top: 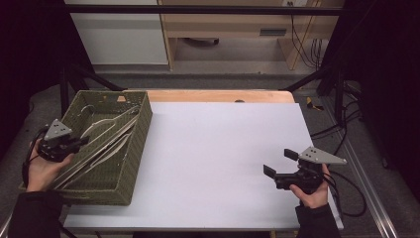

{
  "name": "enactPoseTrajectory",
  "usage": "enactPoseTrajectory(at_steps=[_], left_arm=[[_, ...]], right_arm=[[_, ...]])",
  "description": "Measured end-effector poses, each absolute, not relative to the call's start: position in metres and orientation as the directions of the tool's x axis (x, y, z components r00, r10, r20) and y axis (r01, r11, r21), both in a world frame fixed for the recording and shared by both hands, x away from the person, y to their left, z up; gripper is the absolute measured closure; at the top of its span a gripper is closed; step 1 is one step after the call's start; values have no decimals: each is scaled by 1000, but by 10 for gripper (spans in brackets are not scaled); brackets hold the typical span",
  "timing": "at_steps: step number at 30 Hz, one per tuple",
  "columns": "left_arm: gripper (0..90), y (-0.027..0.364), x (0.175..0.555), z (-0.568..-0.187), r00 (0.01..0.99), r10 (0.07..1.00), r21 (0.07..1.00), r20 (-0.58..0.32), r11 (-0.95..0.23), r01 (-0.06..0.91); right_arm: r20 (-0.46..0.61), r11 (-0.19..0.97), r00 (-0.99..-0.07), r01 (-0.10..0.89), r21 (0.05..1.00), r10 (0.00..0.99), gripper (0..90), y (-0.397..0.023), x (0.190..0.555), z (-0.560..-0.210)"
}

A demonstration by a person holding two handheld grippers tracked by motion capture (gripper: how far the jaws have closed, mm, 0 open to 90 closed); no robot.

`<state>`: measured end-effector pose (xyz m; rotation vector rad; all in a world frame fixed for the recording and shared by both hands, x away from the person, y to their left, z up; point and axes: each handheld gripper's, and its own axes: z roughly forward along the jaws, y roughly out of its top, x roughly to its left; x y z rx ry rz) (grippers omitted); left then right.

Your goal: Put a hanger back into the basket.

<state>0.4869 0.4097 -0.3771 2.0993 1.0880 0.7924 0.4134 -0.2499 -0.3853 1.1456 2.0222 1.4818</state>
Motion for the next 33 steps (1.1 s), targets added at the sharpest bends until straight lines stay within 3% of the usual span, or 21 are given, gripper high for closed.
enactPoseTrajectory(at_steps=[10,17,23,33], left_arm=[[779,403,488,-381,522,843,704,133,-451,549],[634,402,482,-375,537,835,717,122,-448,534],[530,403,474,-365,531,842,776,94,-396,491],[283,389,449,-335,515,857,906,18,-232,355]], right_arm=[[151,119,-602,384,916,784,34,-249,413,-385],[152,117,-604,383,916,782,34,-249,413,-385],[156,115,-602,386,915,783,34,-248,413,-385],[156,113,-608,380,918,778,31,-248,413,-384]])
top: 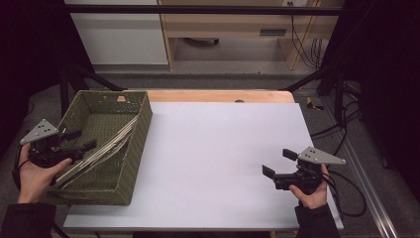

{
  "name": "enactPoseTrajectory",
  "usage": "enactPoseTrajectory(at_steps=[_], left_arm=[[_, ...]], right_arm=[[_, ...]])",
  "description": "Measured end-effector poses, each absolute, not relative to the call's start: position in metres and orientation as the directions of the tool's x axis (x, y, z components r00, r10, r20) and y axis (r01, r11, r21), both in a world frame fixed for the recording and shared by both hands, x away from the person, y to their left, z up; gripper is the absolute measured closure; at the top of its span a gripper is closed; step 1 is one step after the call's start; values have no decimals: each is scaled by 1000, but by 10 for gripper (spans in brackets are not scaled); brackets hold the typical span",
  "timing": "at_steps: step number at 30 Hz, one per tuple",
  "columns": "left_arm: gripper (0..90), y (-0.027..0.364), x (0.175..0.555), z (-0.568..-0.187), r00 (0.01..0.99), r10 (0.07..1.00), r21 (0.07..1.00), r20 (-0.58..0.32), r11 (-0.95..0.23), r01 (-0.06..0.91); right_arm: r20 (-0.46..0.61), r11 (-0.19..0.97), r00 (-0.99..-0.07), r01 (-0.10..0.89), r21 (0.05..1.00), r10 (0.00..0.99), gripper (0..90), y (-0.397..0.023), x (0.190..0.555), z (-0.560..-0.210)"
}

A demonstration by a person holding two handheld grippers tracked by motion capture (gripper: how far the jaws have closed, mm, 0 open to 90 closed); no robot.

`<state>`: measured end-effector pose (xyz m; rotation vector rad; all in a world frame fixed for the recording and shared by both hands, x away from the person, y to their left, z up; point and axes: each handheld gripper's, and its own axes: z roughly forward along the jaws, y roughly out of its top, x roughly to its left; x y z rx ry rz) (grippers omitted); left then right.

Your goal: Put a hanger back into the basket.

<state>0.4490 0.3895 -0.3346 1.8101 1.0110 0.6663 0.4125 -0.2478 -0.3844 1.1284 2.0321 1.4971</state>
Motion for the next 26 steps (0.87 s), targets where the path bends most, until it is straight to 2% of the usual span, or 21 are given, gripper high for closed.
enactPoseTrajectory(at_steps=[11,18,26], left_arm=[[123,334,418,-319,601,799,947,25,-212,242],[113,300,411,-331,647,762,957,7,-194,217],[134,286,414,-349,676,736,951,-7,-205,233]], right_arm=[[159,100,-603,373,922,782,28,-249,411,-383],[155,97,-607,362,927,780,26,-252,410,-381],[154,86,-599,352,932,786,23,-256,408,-380]])
